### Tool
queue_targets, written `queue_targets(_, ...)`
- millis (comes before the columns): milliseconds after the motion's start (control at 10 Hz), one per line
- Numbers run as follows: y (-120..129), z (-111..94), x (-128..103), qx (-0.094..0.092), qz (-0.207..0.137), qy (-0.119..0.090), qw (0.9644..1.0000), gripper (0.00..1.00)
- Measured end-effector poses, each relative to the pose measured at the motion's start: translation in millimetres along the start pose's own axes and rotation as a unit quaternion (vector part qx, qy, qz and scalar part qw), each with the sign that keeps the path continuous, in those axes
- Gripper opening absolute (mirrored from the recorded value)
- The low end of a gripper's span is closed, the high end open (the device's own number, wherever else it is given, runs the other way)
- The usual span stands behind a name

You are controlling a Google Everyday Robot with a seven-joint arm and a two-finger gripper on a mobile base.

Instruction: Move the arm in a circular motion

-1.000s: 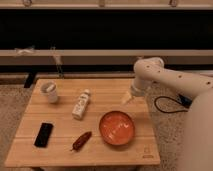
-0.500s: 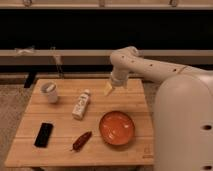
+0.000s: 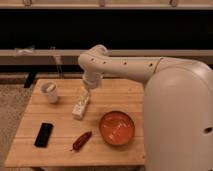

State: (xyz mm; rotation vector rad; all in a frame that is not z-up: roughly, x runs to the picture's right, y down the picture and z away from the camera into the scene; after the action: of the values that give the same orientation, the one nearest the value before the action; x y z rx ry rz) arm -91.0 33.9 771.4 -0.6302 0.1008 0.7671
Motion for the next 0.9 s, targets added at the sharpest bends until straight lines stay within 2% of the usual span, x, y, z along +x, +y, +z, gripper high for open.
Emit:
queue_targets(200,55,-17,8,-0.003,-0.07,-0.011,0.9975,0.8)
queue_targets(300,72,-23,13,-0.007,-0.092,-0.014,0.9957,0.8)
queue_targets(500,118,-43,42,-0.027,-0.15,-0.023,0.9881,0.8)
queue_targets(600,131,-51,58,-0.035,-0.169,-0.025,0.9848,0.8)
queue_targets(700,149,-62,82,-0.044,-0.189,-0.028,0.9806,0.8)
queue_targets(800,157,-65,102,-0.047,-0.19,-0.025,0.9804,0.8)
queue_targets(900,164,-65,115,-0.049,-0.177,-0.021,0.9827,0.8)
